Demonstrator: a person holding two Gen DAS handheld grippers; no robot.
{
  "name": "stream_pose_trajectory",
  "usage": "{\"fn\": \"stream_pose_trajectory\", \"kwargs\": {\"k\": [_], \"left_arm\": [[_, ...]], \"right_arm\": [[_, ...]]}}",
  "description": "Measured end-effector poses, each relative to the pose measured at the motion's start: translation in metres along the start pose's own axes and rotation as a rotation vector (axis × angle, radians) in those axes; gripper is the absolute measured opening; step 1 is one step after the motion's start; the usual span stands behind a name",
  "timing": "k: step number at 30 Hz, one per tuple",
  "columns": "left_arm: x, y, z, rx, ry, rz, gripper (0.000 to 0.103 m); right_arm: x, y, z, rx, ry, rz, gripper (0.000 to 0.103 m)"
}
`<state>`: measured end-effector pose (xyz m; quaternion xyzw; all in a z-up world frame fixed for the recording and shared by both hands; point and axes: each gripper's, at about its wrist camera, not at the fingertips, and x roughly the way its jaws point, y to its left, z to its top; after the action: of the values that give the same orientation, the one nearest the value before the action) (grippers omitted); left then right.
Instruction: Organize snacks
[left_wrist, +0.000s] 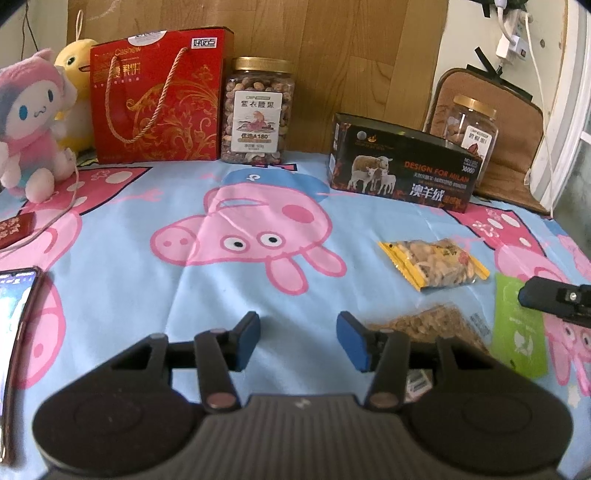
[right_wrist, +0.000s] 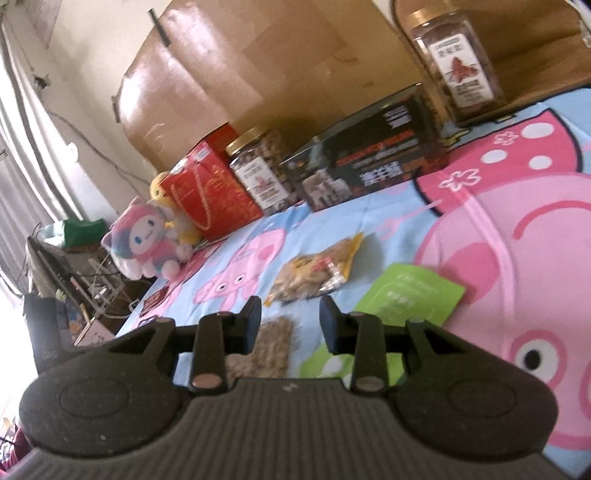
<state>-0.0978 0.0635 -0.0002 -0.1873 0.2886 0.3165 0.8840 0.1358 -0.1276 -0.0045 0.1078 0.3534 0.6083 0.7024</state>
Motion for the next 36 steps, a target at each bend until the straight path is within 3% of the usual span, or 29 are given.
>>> {"fn": "stream_pose_trajectory", "kwargs": {"k": [6, 10, 12, 18, 19, 21, 24, 31, 36], "left_arm": [[0.001, 0.000, 0.025, -0.039, -0.015, -0.144, 0.048], [0.016, -0.012, 0.044, -0.085, 0.039, -0.311, 0.048], [0.029, -0.016, 0.051, -0.097, 0.075, -0.360, 0.048], [0.067, -0.037, 0.055, -0.068, 0.163, -0.366, 0.046], [0.070, -0.038, 0.054, -0.067, 0.145, -0.372, 0.045], [0.073, -0.039, 0.056, -0.055, 0.143, -0.369, 0.041], [0.072, -0.039, 0.066, -0.055, 0.132, -0.381, 0.034], [0.049, -0.042, 0.136, -0.036, -0.052, -0.408, 0.034], [0.079, -0.054, 0.184, 0.008, -0.134, -0.378, 0.034]], "right_arm": [[-0.001, -0.009, 0.012, 0.011, -0.023, -0.037, 0.038], [0.007, -0.011, 0.020, -0.018, -0.007, -0.046, 0.038], [0.013, -0.012, 0.023, -0.026, 0.007, -0.050, 0.038], [0.045, -0.020, 0.032, -0.036, 0.099, -0.072, 0.038], [0.051, -0.022, 0.032, -0.034, 0.120, -0.066, 0.037], [0.059, -0.020, 0.032, -0.061, 0.134, -0.060, 0.022], [0.064, -0.015, 0.035, -0.070, 0.139, -0.060, 0.012], [0.054, 0.005, 0.083, -0.128, -0.001, 0.014, 0.011], [0.077, 0.011, 0.128, -0.211, -0.100, -0.050, 0.012]]}}
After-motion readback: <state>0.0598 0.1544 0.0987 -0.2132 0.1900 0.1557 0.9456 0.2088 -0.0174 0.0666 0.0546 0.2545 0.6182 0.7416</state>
